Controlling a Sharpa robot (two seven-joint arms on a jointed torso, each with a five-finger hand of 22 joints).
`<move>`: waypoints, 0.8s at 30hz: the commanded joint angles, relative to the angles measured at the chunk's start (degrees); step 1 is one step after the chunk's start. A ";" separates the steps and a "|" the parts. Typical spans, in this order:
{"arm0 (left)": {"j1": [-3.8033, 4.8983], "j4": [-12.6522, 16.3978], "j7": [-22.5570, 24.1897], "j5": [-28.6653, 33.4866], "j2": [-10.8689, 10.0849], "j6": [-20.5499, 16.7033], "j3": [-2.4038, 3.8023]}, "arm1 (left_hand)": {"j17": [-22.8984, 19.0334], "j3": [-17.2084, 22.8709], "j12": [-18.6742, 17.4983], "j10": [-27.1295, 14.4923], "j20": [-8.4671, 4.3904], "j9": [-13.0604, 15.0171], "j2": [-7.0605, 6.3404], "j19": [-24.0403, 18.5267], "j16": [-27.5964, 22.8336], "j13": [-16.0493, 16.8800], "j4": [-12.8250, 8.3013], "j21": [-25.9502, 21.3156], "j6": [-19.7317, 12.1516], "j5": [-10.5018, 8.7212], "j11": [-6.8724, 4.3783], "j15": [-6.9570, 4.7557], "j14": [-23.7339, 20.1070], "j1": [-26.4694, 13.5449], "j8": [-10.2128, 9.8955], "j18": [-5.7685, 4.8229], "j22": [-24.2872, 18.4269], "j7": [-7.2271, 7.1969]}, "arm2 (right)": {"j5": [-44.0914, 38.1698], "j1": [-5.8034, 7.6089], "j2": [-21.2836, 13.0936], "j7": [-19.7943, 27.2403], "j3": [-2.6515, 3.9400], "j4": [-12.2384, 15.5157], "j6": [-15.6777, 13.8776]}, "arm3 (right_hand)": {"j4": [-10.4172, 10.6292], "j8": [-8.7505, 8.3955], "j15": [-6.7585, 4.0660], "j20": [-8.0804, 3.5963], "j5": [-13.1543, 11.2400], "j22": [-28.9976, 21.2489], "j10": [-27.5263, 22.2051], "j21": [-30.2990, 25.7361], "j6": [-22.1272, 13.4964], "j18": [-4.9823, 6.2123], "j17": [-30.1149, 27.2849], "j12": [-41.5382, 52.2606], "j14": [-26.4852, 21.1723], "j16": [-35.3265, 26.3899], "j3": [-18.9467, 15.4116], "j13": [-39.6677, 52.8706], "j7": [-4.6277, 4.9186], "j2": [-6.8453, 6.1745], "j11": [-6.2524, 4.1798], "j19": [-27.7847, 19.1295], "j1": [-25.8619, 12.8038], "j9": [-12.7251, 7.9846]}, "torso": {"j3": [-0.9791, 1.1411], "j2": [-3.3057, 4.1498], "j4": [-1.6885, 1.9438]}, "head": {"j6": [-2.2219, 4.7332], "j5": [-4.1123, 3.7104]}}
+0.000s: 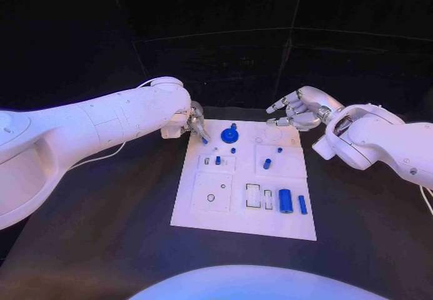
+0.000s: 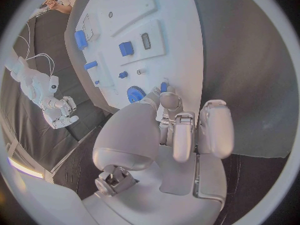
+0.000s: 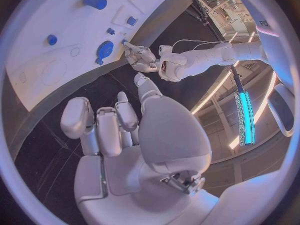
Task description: Assemble the parts on the task board
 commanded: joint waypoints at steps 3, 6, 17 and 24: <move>0.09 1.86 1.19 5.54 -1.77 -3.47 0.03 | 15.09 8.46 -0.14 0.77 -0.18 1.29 -1.54 0.81 0.18 -0.14 -3.56 -0.37 -0.20 0.22 -0.54 -0.33 6.15 -1.14 1.87 0.48 1.01 -0.47 | -0.10 0.12 0.07 0.08 0.05 -0.08 0.53 | 0.01 0.37 -0.44 0.11 0.05 -0.10 -0.42 -0.24 -0.32 1.05 -0.02 -0.25 1.85 -0.31 -0.40 -0.10 0.06 0.50 0.14 -0.45 -0.16 0.00 | 0.02 -0.07 0.08 | 0.03 -0.16; 0.13 3.63 0.90 8.16 -3.17 -5.17 0.03 | 15.09 13.47 0.00 1.15 -0.25 1.94 -3.35 0.84 0.18 -0.22 -4.16 -0.51 -0.61 0.34 -0.67 -0.33 6.15 -3.60 3.25 0.52 1.00 -0.39 | -0.10 0.12 0.07 0.06 0.05 -0.22 0.59 | 0.01 0.37 -0.44 0.11 0.05 -0.10 -0.42 -0.24 -0.32 1.05 -0.02 -0.25 1.85 -0.31 -0.40 -0.10 0.06 0.50 0.14 -0.45 -0.16 0.00 | 0.05 -0.08 0.14 | 0.05 -0.18; 0.17 14.26 -1.42 11.60 -9.49 -12.51 -0.04 | 15.09 23.08 0.37 1.87 -0.37 3.39 -6.55 0.94 0.18 -0.41 -5.76 -0.83 -1.37 0.34 -0.76 -0.62 6.15 -8.51 6.51 0.53 0.99 -0.86 | -0.10 0.11 0.21 -0.03 0.04 -0.81 0.90 | 0.01 0.37 -0.44 0.11 0.06 -0.10 -0.42 -0.25 -0.32 1.05 -0.02 -0.25 1.85 -0.32 -0.41 -0.10 0.06 0.51 0.13 -0.45 -0.15 0.00 | 0.14 -0.28 0.44 | -0.10 -0.16; -0.65 20.60 -1.67 8.06 -12.81 -15.83 -0.25 | 15.09 25.72 0.40 2.03 -0.43 3.76 -7.58 1.11 0.18 -0.60 -6.71 -0.57 -1.62 0.46 -0.88 -0.66 6.15 -9.44 7.50 0.45 1.35 -0.88 | -0.10 0.11 0.21 -0.04 0.04 -1.00 1.08 | 0.04 0.41 -0.45 0.10 0.15 -0.13 -0.40 -0.28 -0.32 1.05 -0.03 -0.24 1.86 -0.35 -0.48 -0.11 0.05 0.58 0.12 -0.44 -0.12 0.01 | 0.11 -0.40 0.57 | -0.12 -0.13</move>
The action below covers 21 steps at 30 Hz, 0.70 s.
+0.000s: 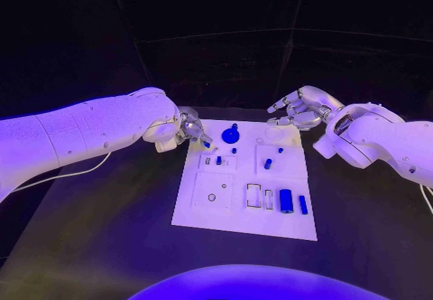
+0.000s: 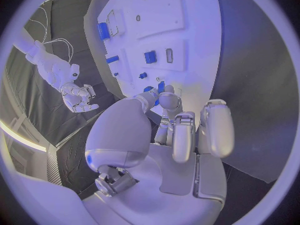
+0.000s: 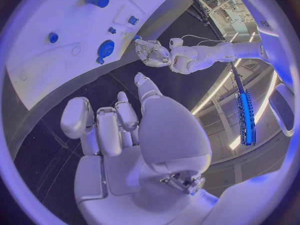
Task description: Assemble the parts on the task board
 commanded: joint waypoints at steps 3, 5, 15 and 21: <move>-0.82 3.79 -0.79 -3.73 -1.81 -5.41 -0.47 | 15.09 7.54 0.46 0.46 -0.44 0.17 -0.35 1.16 0.18 0.00 -6.85 0.18 -0.37 0.02 -0.09 -0.46 5.94 -0.61 0.49 0.42 1.48 -0.11 | -0.10 0.11 -0.05 0.12 0.04 -0.01 0.64 | -0.12 0.20 -0.45 0.10 0.15 -0.08 -0.40 -0.28 -0.32 1.06 -0.03 -0.24 1.86 -0.35 -0.32 -0.05 0.05 0.58 0.12 -0.44 -0.12 0.01 | -0.01 -0.05 0.05 | -0.02 0.04; -1.07 4.61 -0.83 -4.84 -2.24 -5.94 -0.71 | 15.09 7.78 0.48 0.50 -0.45 0.21 -0.42 1.17 0.18 -0.01 -6.91 0.18 -0.37 0.02 -0.11 -0.47 5.94 -0.71 0.59 0.42 1.49 -0.12 | -0.10 0.11 -0.06 0.12 0.04 -0.04 0.67 | -0.12 0.20 -0.45 0.10 0.15 -0.08 -0.40 -0.28 -0.32 1.06 -0.03 -0.24 1.86 -0.35 -0.32 -0.05 0.05 0.58 0.12 -0.44 -0.12 0.01 | -0.01 -0.06 0.05 | 0.08 0.04; -2.27 6.98 -1.16 -10.92 -2.87 -7.35 -1.28 | 15.09 8.55 0.56 0.66 -0.48 0.31 -0.84 1.24 0.18 -0.01 -7.24 0.30 -0.41 0.01 -0.16 -0.51 5.94 -1.02 0.91 0.39 1.64 -0.17 | -0.10 0.10 0.12 0.14 0.04 -0.28 0.80 | -0.12 0.20 -0.45 0.10 0.15 -0.08 -0.40 -0.28 -0.32 1.06 -0.03 -0.24 1.86 -0.35 -0.32 -0.05 0.05 0.58 0.12 -0.44 -0.12 0.01 | -0.01 0.05 -0.19 | 0.27 0.20; -2.57 7.51 -1.28 -12.58 -2.52 -6.87 -1.34 | 15.09 8.93 0.69 0.80 -0.50 0.36 -1.11 1.30 0.18 0.09 -7.50 0.41 -0.44 0.00 -0.19 -0.54 5.94 -1.12 1.09 0.36 1.77 -0.20 | -0.10 0.10 0.19 0.13 0.03 -0.32 0.82 | -0.12 0.20 -0.45 0.10 0.15 -0.08 -0.40 -0.28 -0.32 1.06 -0.03 -0.24 1.86 -0.35 -0.32 -0.05 0.05 0.58 0.12 -0.44 -0.12 0.01 | 0.05 0.11 -0.12 | 0.27 0.21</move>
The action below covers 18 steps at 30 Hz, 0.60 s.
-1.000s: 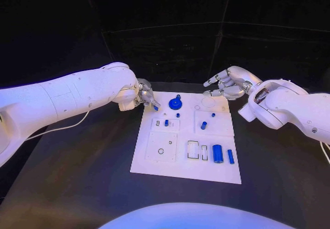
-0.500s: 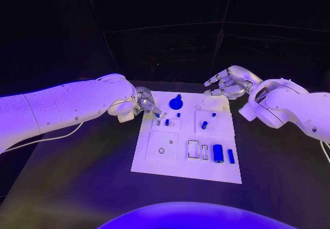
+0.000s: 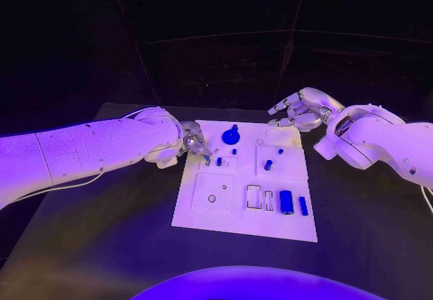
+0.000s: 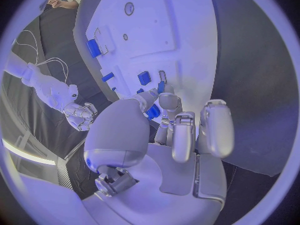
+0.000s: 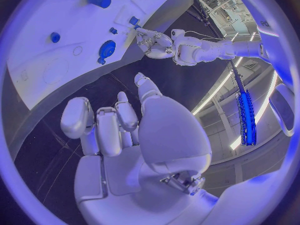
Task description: Assemble the parts on the task board
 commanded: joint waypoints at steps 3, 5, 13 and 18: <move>-0.13 0.44 -0.49 -3.80 0.28 -0.30 -0.01 | 15.09 7.32 0.24 0.60 -0.32 0.01 -0.13 1.12 0.18 0.10 -6.96 0.21 -0.14 0.00 0.00 -0.54 5.95 -0.08 0.43 0.36 1.78 -0.12 | -0.09 0.10 0.11 0.18 0.04 0.04 0.43 | -0.12 0.20 -0.45 0.10 0.15 -0.09 -0.40 -0.28 -0.32 1.05 -0.03 -0.24 1.86 -0.35 -0.32 -0.06 0.05 0.58 0.12 -0.44 -0.12 0.01 | 0.05 0.07 0.00 | -0.17 0.04; -0.17 0.52 -0.54 -3.98 0.33 0.01 -0.02 | 15.09 7.32 0.24 0.60 -0.32 0.01 -0.13 1.12 0.18 0.10 -6.96 0.21 -0.14 0.00 0.00 -0.54 5.95 -0.08 0.43 0.36 1.78 -0.12 | -0.09 0.10 0.12 0.18 0.04 0.05 0.43 | -0.12 0.20 -0.45 0.10 0.15 -0.09 -0.40 -0.28 -0.32 1.05 -0.03 -0.24 1.86 -0.35 -0.32 -0.06 0.05 0.58 0.12 -0.44 -0.12 0.01 | 0.06 0.09 0.00 | -0.21 0.07; -0.24 0.63 -0.76 -4.37 0.46 1.77 -0.06 | 15.09 7.57 0.29 0.68 -0.33 0.04 -0.31 1.15 0.18 0.12 -7.18 0.25 -0.16 0.00 -0.03 -0.56 5.95 -0.10 0.55 0.35 1.83 -0.14 | -0.09 0.10 0.13 0.17 0.04 0.06 0.44 | -0.12 0.20 -0.45 0.10 0.15 -0.09 -0.40 -0.28 -0.32 1.05 -0.03 -0.24 1.86 -0.35 -0.32 -0.06 0.05 0.58 0.12 -0.44 -0.12 0.01 | 0.02 0.04 0.03 | -0.49 0.07; -0.26 0.67 -0.85 -4.44 0.56 2.56 -0.10 | 15.09 7.57 0.29 0.68 -0.33 0.04 -0.31 1.15 0.18 0.12 -7.18 0.25 -0.16 0.00 -0.03 -0.56 5.95 -0.10 0.55 0.35 1.83 -0.14 | -0.10 0.10 0.13 0.17 0.04 0.05 0.47 | -0.12 0.20 -0.45 0.10 0.15 -0.09 -0.40 -0.28 -0.32 1.05 -0.03 -0.24 1.86 -0.35 -0.32 -0.06 0.05 0.58 0.12 -0.44 -0.12 0.01 | 0.02 0.00 0.04 | -0.59 0.15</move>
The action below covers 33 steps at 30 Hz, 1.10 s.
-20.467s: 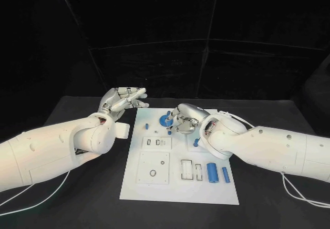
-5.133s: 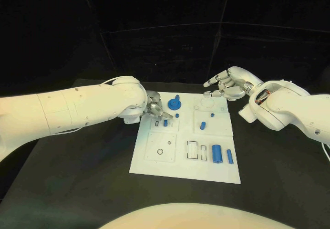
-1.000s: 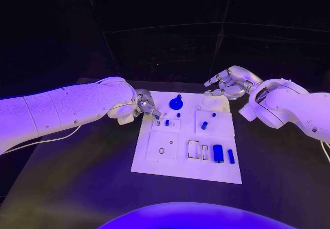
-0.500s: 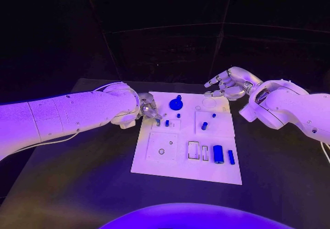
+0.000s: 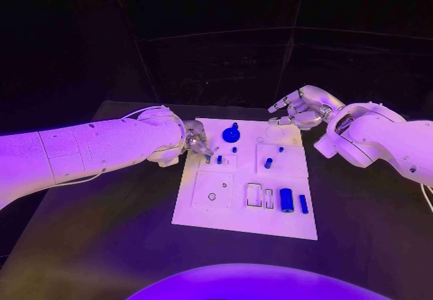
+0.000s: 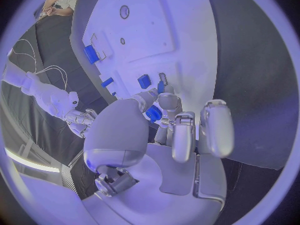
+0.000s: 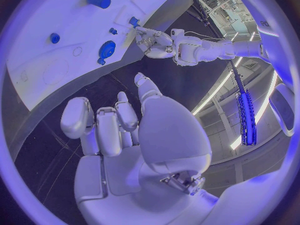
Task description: Assemble the parts on the task board
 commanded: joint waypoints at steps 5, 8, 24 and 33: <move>-0.09 0.37 -0.70 -1.03 0.00 2.50 -0.15 | 15.09 6.45 0.31 0.32 -0.34 0.12 0.23 1.16 0.18 0.07 -6.04 0.27 -0.07 0.06 -0.01 -0.35 6.16 0.50 0.35 0.35 1.86 -0.24 | -0.10 0.11 0.01 0.21 0.04 0.06 0.39 | -0.12 0.20 -0.45 0.10 0.15 -0.09 -0.41 -0.28 -0.32 1.06 -0.03 -0.24 1.86 -0.35 -0.32 -0.06 0.05 0.58 0.12 -0.44 -0.12 0.01 | -0.03 -0.02 0.04 | -0.08 0.07; -0.10 0.69 -0.75 -1.04 -0.23 2.85 -0.17 | 15.09 6.45 0.31 0.32 -0.34 0.12 0.23 1.16 0.18 0.07 -6.04 0.27 -0.07 0.06 -0.01 -0.35 6.16 0.50 0.35 0.35 1.86 -0.24 | -0.10 0.11 -0.01 0.22 0.04 0.05 0.40 | -0.12 0.20 -0.45 0.10 0.15 -0.09 -0.41 -0.28 -0.32 1.06 -0.03 -0.24 1.86 -0.35 -0.32 -0.06 0.05 0.58 0.12 -0.44 -0.12 0.01 | -0.03 -0.04 0.04 | -0.13 0.11; -0.13 1.87 -0.90 -1.56 -1.33 3.41 -0.19 | 15.09 6.81 0.33 0.42 -0.35 0.17 0.13 1.19 0.18 0.04 -6.30 0.33 -0.04 0.14 -0.03 -0.36 6.16 0.47 0.52 0.33 1.94 -0.26 | -0.10 0.10 -0.04 0.23 0.04 0.01 0.49 | -0.12 0.20 -0.45 0.10 0.15 -0.09 -0.41 -0.28 -0.32 1.06 -0.03 -0.24 1.86 -0.35 -0.32 -0.06 0.05 0.58 0.12 -0.44 -0.12 0.01 | -0.03 -0.03 0.03 | -0.29 0.34; -0.13 1.74 -0.93 -1.58 -1.27 3.59 -0.20 | 15.09 6.94 0.33 0.44 -0.36 0.19 0.09 1.21 0.18 0.01 -6.38 0.38 -0.03 0.19 -0.04 -0.36 6.16 0.45 0.59 0.31 2.00 -0.26 | -0.10 0.10 -0.07 0.24 0.04 -0.02 0.47 | -0.12 0.20 -0.45 0.10 0.15 -0.09 -0.41 -0.28 -0.32 1.06 -0.03 -0.24 1.86 -0.35 -0.32 -0.06 0.05 0.58 0.12 -0.44 -0.12 0.01 | 0.02 -0.01 -0.01 | -0.44 0.41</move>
